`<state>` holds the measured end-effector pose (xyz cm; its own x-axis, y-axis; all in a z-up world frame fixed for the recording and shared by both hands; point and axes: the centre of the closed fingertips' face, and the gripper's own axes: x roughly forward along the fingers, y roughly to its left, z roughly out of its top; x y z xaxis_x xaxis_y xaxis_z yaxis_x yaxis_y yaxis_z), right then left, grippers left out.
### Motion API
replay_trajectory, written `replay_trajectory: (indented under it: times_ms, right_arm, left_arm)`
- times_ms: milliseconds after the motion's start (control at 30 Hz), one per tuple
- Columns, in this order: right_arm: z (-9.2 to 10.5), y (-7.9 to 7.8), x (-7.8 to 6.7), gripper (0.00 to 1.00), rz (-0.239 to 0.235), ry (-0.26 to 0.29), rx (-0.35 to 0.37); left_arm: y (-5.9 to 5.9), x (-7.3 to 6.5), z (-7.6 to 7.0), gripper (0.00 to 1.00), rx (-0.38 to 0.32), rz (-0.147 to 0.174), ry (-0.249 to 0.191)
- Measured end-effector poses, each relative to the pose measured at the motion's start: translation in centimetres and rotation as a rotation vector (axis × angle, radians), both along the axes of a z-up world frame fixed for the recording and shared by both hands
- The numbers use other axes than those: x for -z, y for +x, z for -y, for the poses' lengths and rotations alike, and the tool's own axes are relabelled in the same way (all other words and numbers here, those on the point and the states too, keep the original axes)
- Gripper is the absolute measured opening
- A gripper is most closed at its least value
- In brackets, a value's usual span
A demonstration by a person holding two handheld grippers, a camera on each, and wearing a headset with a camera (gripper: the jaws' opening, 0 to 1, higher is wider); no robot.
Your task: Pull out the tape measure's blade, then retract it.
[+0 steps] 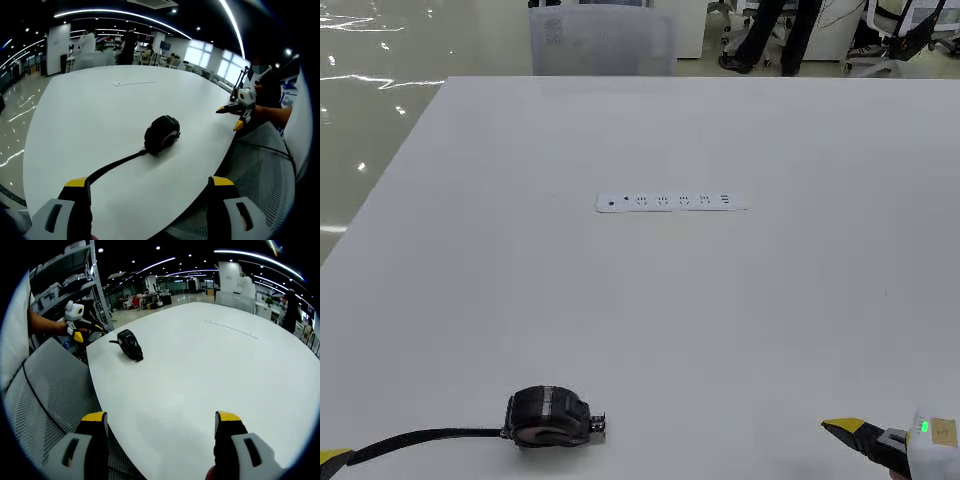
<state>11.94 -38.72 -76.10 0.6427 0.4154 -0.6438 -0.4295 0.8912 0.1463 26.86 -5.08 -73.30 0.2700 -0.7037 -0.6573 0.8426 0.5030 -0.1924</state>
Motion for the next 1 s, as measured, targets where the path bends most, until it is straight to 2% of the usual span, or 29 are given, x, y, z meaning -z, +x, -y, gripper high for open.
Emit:
replay_trajectory:
  times_ms: [667, 1000]
  right_arm:
    - [-0.24, -0.12, 0.18, 0.89, -0.004, 0.002, -0.007]
    - [-0.26, -0.18, 0.18, 0.89, -0.004, 0.003, -0.007]
  left_arm:
    - [0.5, -0.26, 0.07, 0.93, 0.014, 0.02, 0.007]
    - [0.61, -0.23, -0.27, 0.92, 0.012, 0.02, 0.011]
